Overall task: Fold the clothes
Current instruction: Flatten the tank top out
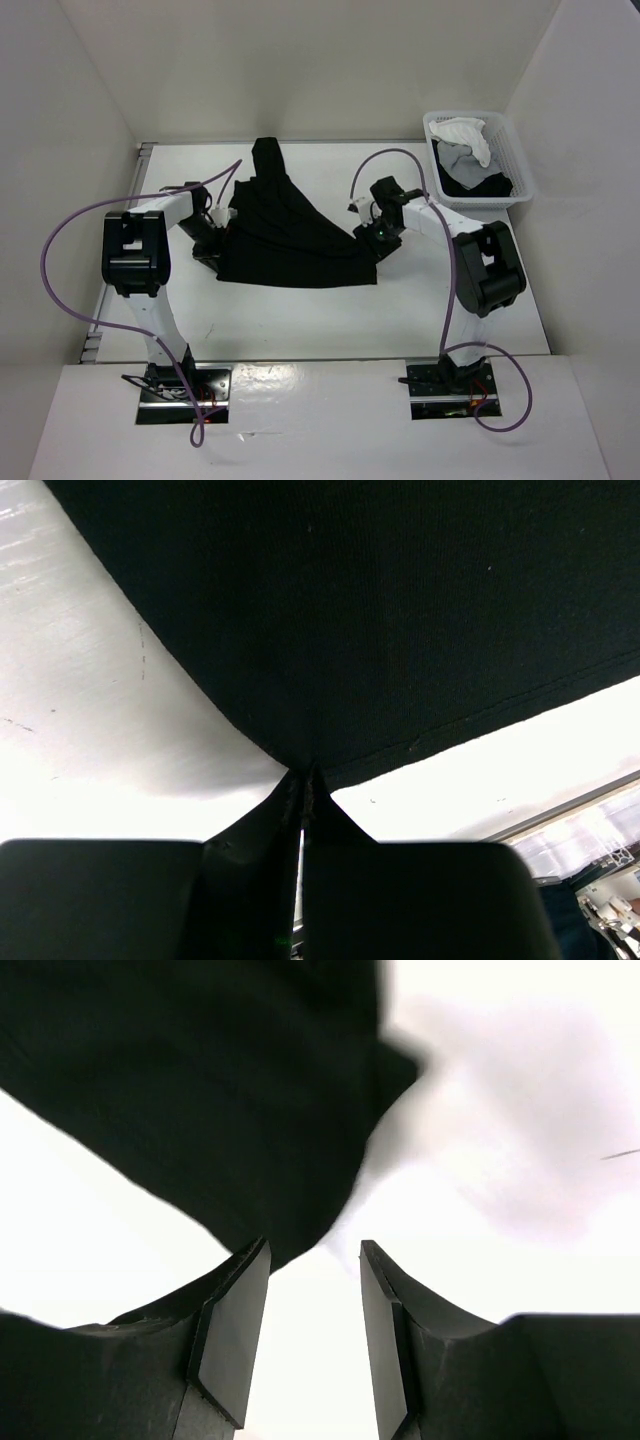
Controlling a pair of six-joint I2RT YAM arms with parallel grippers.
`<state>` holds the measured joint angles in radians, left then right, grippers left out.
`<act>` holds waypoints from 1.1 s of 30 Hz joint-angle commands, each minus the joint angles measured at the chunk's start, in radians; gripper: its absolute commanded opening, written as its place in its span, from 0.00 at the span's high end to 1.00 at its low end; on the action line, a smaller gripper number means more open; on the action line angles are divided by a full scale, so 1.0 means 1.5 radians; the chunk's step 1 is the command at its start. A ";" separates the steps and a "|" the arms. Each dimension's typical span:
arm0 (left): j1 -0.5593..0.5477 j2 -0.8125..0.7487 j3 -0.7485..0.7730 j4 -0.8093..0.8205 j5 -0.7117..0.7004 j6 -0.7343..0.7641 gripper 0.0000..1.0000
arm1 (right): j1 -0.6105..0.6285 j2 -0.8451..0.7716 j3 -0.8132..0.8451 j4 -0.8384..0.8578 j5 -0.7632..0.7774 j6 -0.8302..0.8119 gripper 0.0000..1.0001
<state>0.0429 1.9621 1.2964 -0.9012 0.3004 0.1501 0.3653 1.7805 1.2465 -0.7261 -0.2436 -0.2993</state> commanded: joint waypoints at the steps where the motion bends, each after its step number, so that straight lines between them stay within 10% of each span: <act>1: -0.001 0.004 0.013 0.001 -0.012 0.001 1.00 | 0.007 -0.004 -0.032 -0.011 -0.022 0.017 0.50; 33: -0.001 -0.014 -0.005 -0.006 -0.012 0.007 1.00 | 0.021 0.079 -0.039 -0.018 -0.053 0.024 0.50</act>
<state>0.0429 1.9594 1.2938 -0.9016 0.2939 0.1516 0.3725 1.8565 1.1870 -0.7547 -0.3222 -0.2646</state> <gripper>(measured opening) 0.007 0.500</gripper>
